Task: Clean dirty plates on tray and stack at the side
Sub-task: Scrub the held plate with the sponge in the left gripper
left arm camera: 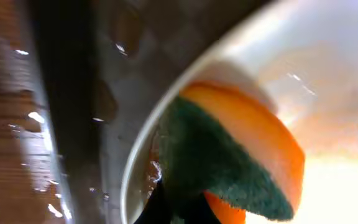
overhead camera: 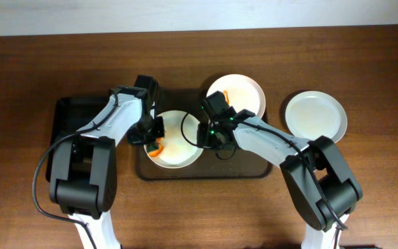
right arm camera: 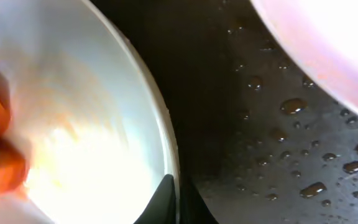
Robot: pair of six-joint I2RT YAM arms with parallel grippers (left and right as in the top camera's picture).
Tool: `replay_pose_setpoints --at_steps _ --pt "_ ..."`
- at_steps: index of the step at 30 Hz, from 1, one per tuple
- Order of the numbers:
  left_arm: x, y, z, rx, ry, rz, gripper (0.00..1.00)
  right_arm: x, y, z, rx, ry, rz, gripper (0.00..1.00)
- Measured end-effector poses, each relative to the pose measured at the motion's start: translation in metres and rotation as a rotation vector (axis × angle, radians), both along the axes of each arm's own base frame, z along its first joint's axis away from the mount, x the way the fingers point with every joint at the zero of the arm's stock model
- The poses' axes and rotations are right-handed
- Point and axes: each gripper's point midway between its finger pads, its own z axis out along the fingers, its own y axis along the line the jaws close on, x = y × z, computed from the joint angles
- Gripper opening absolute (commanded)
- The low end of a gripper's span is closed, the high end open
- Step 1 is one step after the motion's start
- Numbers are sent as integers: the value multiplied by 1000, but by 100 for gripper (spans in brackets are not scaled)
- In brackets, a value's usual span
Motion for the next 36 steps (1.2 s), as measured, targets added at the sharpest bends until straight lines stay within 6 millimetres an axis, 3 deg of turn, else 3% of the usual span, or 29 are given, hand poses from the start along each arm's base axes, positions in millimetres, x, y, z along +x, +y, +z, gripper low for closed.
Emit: replay_pose_setpoints --at_steps 4,5,9,11,15,18,22,24,27,28,30,32,34,36 --pt "32 -8 2 -44 -135 -156 0 5 -7 0 41 18 -27 4" --pt "48 -16 3 -98 -204 -214 0 7 -10 -1 41 21 -42 4" --pt "69 -40 6 -258 -326 -397 0 8 -13 -1 39 25 -58 4" --pt "69 -45 6 -290 -331 -430 0 8 -13 -1 38 25 -59 4" --pt "98 -60 8 -305 -458 -393 0 10 -14 -1 36 17 -62 4" --pt "95 -63 5 -201 -437 -387 0 10 -14 -1 34 16 -65 4" --pt "29 -68 4 -246 -146 -387 0 8 -18 -4 10 9 -46 4" --pt "14 -73 7 -323 -72 -368 0 8 -18 -4 9 6 -39 4" --pt "24 -74 11 -366 -91 -347 0 8 -18 -4 9 7 -38 4" --pt "40 -72 11 -338 -147 -329 0 8 -18 -4 11 7 -37 4" --pt "59 -51 6 -174 -196 -230 0 8 -15 -4 15 5 -33 4" --pt "61 -36 9 -61 -195 -182 0 7 -15 -4 15 5 -32 4" --pt "52 -25 27 -9 -116 -155 0 7 -15 -4 17 8 -30 4" --pt "54 -25 71 -27 -71 -152 0 6 -15 -4 16 11 -30 4"
